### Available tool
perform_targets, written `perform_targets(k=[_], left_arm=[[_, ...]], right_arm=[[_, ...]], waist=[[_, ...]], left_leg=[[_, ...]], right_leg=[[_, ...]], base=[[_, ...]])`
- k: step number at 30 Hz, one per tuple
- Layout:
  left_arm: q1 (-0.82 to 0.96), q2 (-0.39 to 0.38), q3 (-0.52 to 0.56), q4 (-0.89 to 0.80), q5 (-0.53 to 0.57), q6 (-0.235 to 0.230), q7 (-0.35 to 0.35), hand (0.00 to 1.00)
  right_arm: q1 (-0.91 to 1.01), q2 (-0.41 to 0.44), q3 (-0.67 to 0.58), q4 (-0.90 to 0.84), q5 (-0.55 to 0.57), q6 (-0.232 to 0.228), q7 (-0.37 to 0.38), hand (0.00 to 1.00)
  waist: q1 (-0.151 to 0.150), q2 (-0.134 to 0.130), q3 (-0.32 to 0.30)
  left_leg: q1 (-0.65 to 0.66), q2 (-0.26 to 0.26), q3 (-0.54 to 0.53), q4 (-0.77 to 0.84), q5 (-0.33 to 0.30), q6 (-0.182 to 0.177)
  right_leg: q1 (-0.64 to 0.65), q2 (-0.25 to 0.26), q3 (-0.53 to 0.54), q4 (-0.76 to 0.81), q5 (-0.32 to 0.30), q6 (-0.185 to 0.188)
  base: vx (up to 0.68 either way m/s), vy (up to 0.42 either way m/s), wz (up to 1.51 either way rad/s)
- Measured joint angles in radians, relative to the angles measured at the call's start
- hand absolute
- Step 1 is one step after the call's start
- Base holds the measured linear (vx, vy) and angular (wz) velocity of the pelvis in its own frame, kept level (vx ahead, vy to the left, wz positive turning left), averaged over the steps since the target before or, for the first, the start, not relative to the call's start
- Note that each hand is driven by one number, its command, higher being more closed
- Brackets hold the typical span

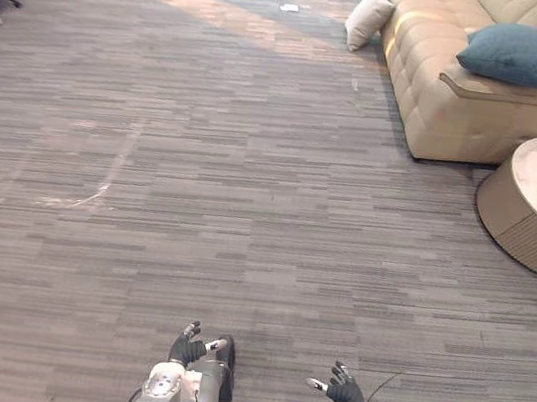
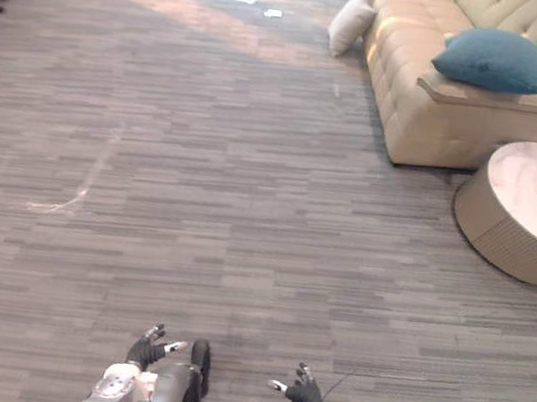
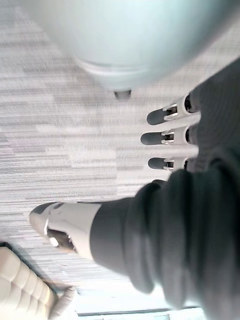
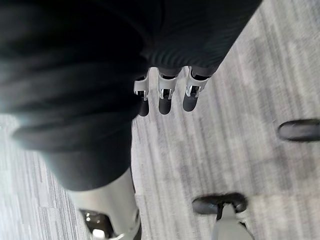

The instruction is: Pick up cushions and gather them together orderly.

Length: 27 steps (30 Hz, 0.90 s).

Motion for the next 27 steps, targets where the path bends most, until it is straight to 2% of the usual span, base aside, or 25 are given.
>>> perform_targets(k=[1,2,3,4,6,7,8,9,10,11,12,13,14,15,16,17,18,19,20,21,22,24,25,26,27], left_arm=[[-0.001,0.01,0.001,0.003,0.0,0.0,0.001,0.0],[-0.005,0.014,0.001,0.006,0.0,0.0,0.004,0.0],[-0.009,0.024,-0.002,0.017,0.0,0.002,0.011,0.0],[-0.002,0.029,-0.01,0.05,0.0,0.005,0.019,0.0],[0.008,0.027,-0.021,0.061,-0.001,0.006,0.022,0.0],[0.006,0.028,-0.032,0.065,-0.001,0.005,0.023,0.0],[-0.002,0.028,-0.032,0.075,-0.001,0.006,0.024,0.0],[-0.003,0.028,-0.032,0.077,-0.001,0.006,0.024,0.0],[0.001,0.029,-0.035,0.078,-0.001,0.006,0.025,0.0],[0.003,0.03,-0.037,0.078,-0.001,0.006,0.026,0.0],[0.015,0.041,-0.041,0.075,0.0,0.005,0.027,0.0],[0.032,0.047,-0.041,0.071,0.0,0.004,0.028,0.0],[0.038,0.045,-0.028,0.072,0.0,0.004,0.029,0.0],[0.033,0.034,-0.021,0.082,0.001,0.004,0.03,0.0],[0.03,0.022,-0.018,0.085,0.002,0.004,0.029,0.0],[0.029,0.017,-0.018,0.085,0.002,0.003,0.03,0.0],[0.026,0.006,0.005,0.092,0.002,0.004,0.029,0.0],[0.036,-0.01,0.023,0.093,0.002,0.005,0.028,0.0],[0.037,-0.018,0.045,0.079,0.002,0.005,0.024,0.0],[0.038,-0.019,0.059,0.07,0.002,0.004,0.023,0.0],[0.039,-0.006,0.069,0.051,0.002,0.002,0.02,0.0],[0.04,0.001,0.069,0.035,0.002,0.001,0.019,0.0],[0.04,0.0,0.067,0.017,0.002,0.001,0.018,0.0],[0.04,-0.003,0.067,0.007,0.001,0.0,0.018,0.0],[0.039,-0.004,0.065,0.0,0.001,-0.001,0.019,0.0]], right_arm=[[-0.001,0.01,-0.001,0.0,-0.001,-0.001,0.0,0.0],[-0.004,0.013,0.0,0.001,-0.002,-0.001,0.001,0.0],[-0.009,0.013,0.005,0.001,-0.003,-0.001,0.004,0.0],[-0.012,0.006,0.006,-0.004,-0.006,-0.006,0.006,0.0],[-0.007,-0.003,0.007,-0.013,-0.022,-0.017,0.006,0.0],[-0.01,-0.011,0.007,-0.019,-0.032,-0.021,0.006,0.0],[-0.026,-0.024,0.006,-0.021,-0.037,-0.025,0.006,0.0],[-0.029,-0.028,0.006,-0.022,-0.037,-0.025,0.006,0.0],[-0.029,-0.035,0.007,-0.033,-0.037,-0.026,0.005,0.0],[-0.028,-0.036,0.006,-0.036,-0.037,-0.025,0.004,0.0],[-0.021,-0.038,0.008,-0.036,-0.037,-0.021,0.003,0.0],[-0.003,-0.033,0.009,-0.038,-0.036,-0.022,0.002,0.0],[0.001,-0.032,0.008,-0.039,-0.034,-0.022,0.002,0.0],[-0.011,-0.039,0.008,-0.039,-0.036,-0.02,0.003,0.0],[-0.014,-0.052,0.007,-0.039,-0.038,-0.018,0.004,0.0],[-0.019,-0.057,0.004,-0.043,-0.038,-0.017,0.006,0.0],[-0.019,-0.061,0.0,-0.046,-0.037,-0.014,0.006,0.0],[-0.015,-0.065,0.0,-0.045,-0.036,-0.009,0.006,0.0],[-0.008,-0.065,0.0,-0.047,-0.034,-0.007,0.004,0.0],[-0.002,-0.057,0.0,-0.046,-0.034,-0.006,0.003,0.0],[0.001,-0.034,0.0,-0.045,-0.033,-0.006,0.003,0.0],[0.004,-0.021,0.0,-0.036,-0.03,-0.006,0.003,0.0],[-0.004,-0.018,-0.002,-0.014,-0.029,-0.003,0.003,0.0],[-0.003,-0.016,-0.006,-0.015,-0.029,-0.001,0.002,0.0],[0.001,-0.013,-0.006,-0.014,-0.029,0.001,0.0,0.0]], waist=[[0.0,-0.032,0.004],[0.0,-0.052,0.015],[-0.001,-0.063,0.021],[-0.008,-0.05,0.019],[-0.021,-0.02,0.004],[-0.028,-0.009,0.005],[-0.037,0.006,0.014],[-0.041,0.008,0.016],[-0.058,0.009,0.017],[-0.061,0.006,0.018],[-0.062,-0.011,0.012],[-0.062,-0.032,0.003],[-0.072,-0.042,-0.008],[-0.069,-0.005,-0.015],[-0.065,0.029,-0.028],[-0.068,0.041,-0.028],[-0.073,0.058,-0.015],[-0.071,0.073,-0.003],[-0.069,0.076,0.005],[-0.063,0.074,0.008],[-0.056,0.04,0.015],[-0.051,0.024,0.006],[-0.038,0.026,0.007],[-0.028,0.028,0.006],[-0.016,0.028,0.006]], left_leg=[[0.054,-0.029,0.025,-0.008,-0.049,0.01],[0.104,-0.048,0.037,-0.016,-0.075,0.013],[0.178,-0.066,0.045,-0.026,-0.11,0.01],[0.307,-0.073,0.045,-0.069,-0.151,0.015],[0.413,-0.069,0.026,-0.146,-0.169,0.023],[0.471,-0.055,0.018,-0.183,-0.177,0.029],[0.528,-0.022,-0.004,-0.213,-0.186,0.033],[0.541,-0.011,-0.011,-0.213,-0.186,0.033],[0.575,0.013,-0.03,-0.212,-0.186,0.033],[0.588,0.019,-0.038,-0.215,-0.186,0.033],[0.631,0.008,-0.052,-0.236,-0.187,0.032],[0.665,-0.013,-0.068,-0.243,-0.195,0.018],[0.696,-0.006,-0.101,-0.215,-0.217,-0.018],[0.69,0.023,-0.116,-0.164,-0.218,-0.023],[0.641,0.054,-0.123,-0.053,-0.2,-0.055],[0.597,0.069,-0.123,0.058,-0.157,-0.096],[0.543,0.096,-0.131,0.224,-0.056,-0.15],[0.473,0.14,-0.139,0.431,0.077,-0.201],[0.417,0.182,-0.115,0.583,0.045,-0.201],[0.363,0.214,-0.08,0.712,-0.015,-0.182],[0.281,0.223,-0.028,0.771,-0.098,-0.136],[0.198,0.214,0.025,0.714,-0.159,-0.106],[0.109,0.179,0.065,0.523,-0.208,-0.083],[0.086,0.148,0.071,0.377,-0.206,-0.082],[0.06,0.098,0.064,0.161,-0.174,-0.084]], right_leg=[[-0.09,-0.035,0.014,0.26,0.02,0.049],[-0.149,-0.062,0.029,0.422,0.079,0.122],[-0.205,-0.097,0.03,0.606,0.139,0.155],[-0.263,-0.148,-0.044,0.764,0.126,0.094],[-0.332,-0.159,-0.117,0.792,0.089,0.048],[-0.383,-0.142,-0.156,0.758,0.054,0.028],[-0.465,-0.103,-0.202,0.643,0.011,0.008],[-0.491,-0.091,-0.219,0.574,0.01,0.007],[-0.547,-0.061,-0.243,0.312,0.059,0.019],[-0.557,-0.054,-0.241,0.225,0.091,0.024],[-0.558,-0.048,-0.223,-0.001,0.201,0.04],[-0.565,-0.05,-0.202,-0.083,0.25,0.048],[-0.584,-0.042,-0.154,-0.014,0.386,-0.034],[-0.613,-0.028,-0.159,0.079,0.33,-0.056],[-0.62,-0.013,-0.171,0.127,0.283,-0.077],[-0.608,-0.006,-0.179,0.151,0.239,-0.082],[-0.553,0.011,-0.185,0.15,0.197,-0.091],[-0.459,0.043,-0.184,0.108,0.166,-0.099],[-0.389,0.069,-0.184,0.069,0.148,-0.106],[-0.309,0.085,-0.184,0.028,0.126,-0.122],[-0.195,0.085,-0.178,-0.043,0.106,-0.124],[-0.119,0.083,-0.169,-0.106,0.109,-0.114],[-0.049,0.079,-0.153,-0.167,0.112,-0.105],[-0.022,0.074,-0.143,-0.195,0.11,-0.098],[0.014,0.062,-0.128,-0.234,0.102,-0.085]], base=[[0.62,0.223,-0.1],[0.61,0.183,-0.14],[0.73,0.177,-0.21],[0.61,0.15,-0.2],[0.56,0.091,-0.01],[0.88,0.011,0.36],[0.63,-0.032,0.46],[0.75,-0.117,0.72],[0.53,-0.12,0.57],[0.82,-0.207,0.69],[0.58,-0.166,0.44],[0.77,-0.234,0.5],[0.63,-0.202,0.2],[0.75,-0.256,0.05],[0.7,-0.241,-0.13],[0.83,-0.276,-0.03],[0.83,-0.243,0.01],[0.69,-0.172,0.02],[0.66,-0.124,-0.03],[0.62,-0.109,-0.01],[0.58,-0.115,-0.03],[0.51,-0.119,-0.17],[0.61,-0.078,-0.44],[0.53,-0.015,-0.57],[0.67,0.085,-0.56]])
